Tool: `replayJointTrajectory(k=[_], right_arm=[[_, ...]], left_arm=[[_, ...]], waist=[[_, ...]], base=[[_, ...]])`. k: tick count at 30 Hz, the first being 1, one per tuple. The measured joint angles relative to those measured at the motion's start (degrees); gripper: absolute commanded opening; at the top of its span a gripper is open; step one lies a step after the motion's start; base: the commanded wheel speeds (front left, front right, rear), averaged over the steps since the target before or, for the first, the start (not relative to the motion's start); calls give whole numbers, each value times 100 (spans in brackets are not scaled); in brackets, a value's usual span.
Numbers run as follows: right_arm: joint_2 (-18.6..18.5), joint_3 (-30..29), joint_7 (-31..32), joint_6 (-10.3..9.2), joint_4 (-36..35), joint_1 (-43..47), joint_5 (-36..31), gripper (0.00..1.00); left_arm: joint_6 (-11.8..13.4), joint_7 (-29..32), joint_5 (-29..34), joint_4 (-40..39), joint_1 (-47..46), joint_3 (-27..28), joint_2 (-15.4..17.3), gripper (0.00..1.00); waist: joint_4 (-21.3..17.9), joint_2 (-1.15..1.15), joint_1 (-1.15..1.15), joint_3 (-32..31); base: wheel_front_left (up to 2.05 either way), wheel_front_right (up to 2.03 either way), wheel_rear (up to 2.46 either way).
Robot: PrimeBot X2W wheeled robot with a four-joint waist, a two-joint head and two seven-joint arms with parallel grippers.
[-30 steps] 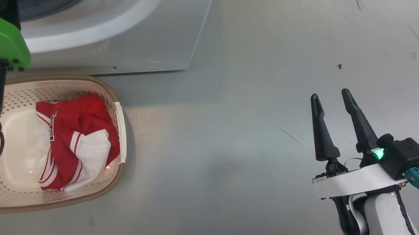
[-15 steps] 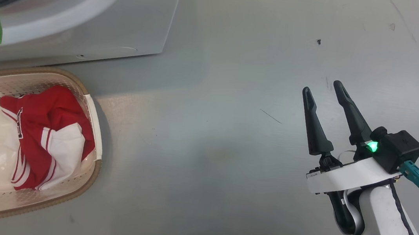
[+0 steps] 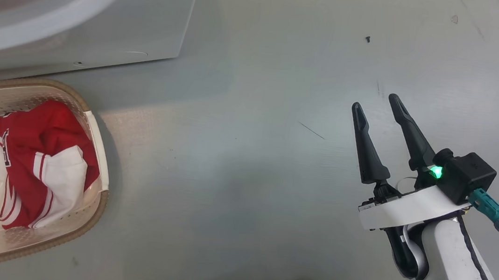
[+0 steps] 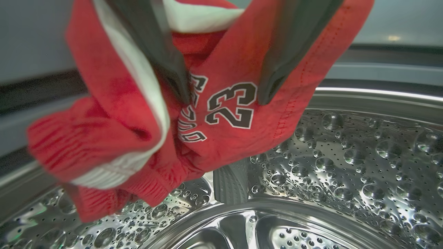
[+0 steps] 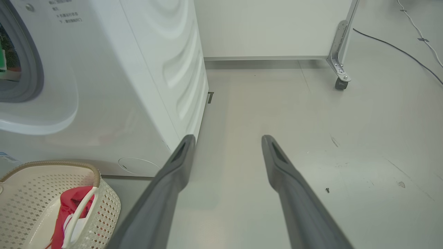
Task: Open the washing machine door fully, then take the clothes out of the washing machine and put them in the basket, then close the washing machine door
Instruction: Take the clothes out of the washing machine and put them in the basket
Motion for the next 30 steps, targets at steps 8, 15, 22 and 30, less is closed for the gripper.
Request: replayJointTrajectory(k=[8, 15, 22, 30], right_arm=[[2, 40, 0, 0, 1, -33, 0, 100], [35, 78, 0, 0, 8, -91, 0, 100], [37, 44, 0, 0, 27, -97, 0, 100], [29, -59, 0, 0, 68, -124, 0, 100]], left_arm=[[2, 38, 53, 325, -191, -120, 8, 100], [2, 36, 52, 621, -379, -145, -4, 100], [3, -87, 35, 823, -463, -92, -26, 0], [-7, -419, 24, 1025, -472, -130, -146, 0]], waist=[[-71, 0, 0, 19], [-117, 0, -1, 25], [-121, 0, 0, 21], [-40, 0, -1, -57]], base=[[0, 0, 0], [0, 0, 0], [0, 0, 0], [0, 0, 0]])
